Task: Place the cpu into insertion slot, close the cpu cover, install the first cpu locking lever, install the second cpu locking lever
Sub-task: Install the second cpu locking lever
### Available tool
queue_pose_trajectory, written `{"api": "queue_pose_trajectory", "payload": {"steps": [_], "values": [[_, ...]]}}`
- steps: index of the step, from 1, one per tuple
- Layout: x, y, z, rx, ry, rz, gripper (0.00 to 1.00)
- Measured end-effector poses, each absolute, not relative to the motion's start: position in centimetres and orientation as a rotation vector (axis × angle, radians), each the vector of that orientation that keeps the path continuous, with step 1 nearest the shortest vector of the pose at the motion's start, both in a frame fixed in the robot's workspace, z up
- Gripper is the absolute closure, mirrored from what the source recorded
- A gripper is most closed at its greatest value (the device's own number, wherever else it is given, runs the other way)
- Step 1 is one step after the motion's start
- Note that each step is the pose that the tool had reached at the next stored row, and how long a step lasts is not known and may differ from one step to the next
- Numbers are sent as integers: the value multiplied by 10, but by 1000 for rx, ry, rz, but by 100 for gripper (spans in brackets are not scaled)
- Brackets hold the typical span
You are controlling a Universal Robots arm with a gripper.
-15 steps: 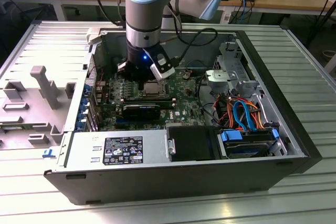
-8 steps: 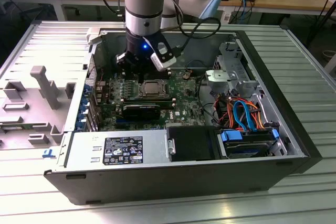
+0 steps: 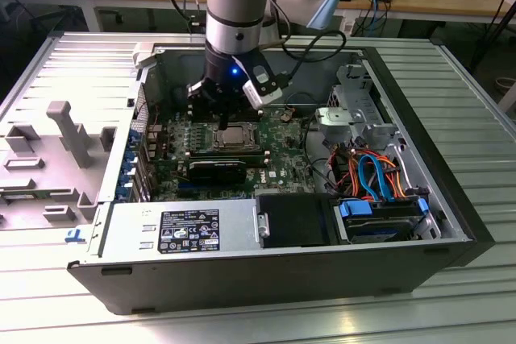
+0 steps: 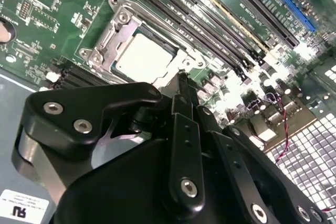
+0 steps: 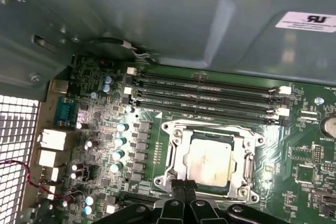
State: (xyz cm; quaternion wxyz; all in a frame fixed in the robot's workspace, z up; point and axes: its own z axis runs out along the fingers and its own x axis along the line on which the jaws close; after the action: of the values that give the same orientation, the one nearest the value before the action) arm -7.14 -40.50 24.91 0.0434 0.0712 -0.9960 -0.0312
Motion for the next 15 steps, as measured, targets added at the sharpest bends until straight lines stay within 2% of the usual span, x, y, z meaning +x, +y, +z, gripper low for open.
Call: {"api": "queue_pose_trajectory", "payload": {"steps": [15], "values": [[-69, -405, 261, 217, -3042, -96, 89]]}}
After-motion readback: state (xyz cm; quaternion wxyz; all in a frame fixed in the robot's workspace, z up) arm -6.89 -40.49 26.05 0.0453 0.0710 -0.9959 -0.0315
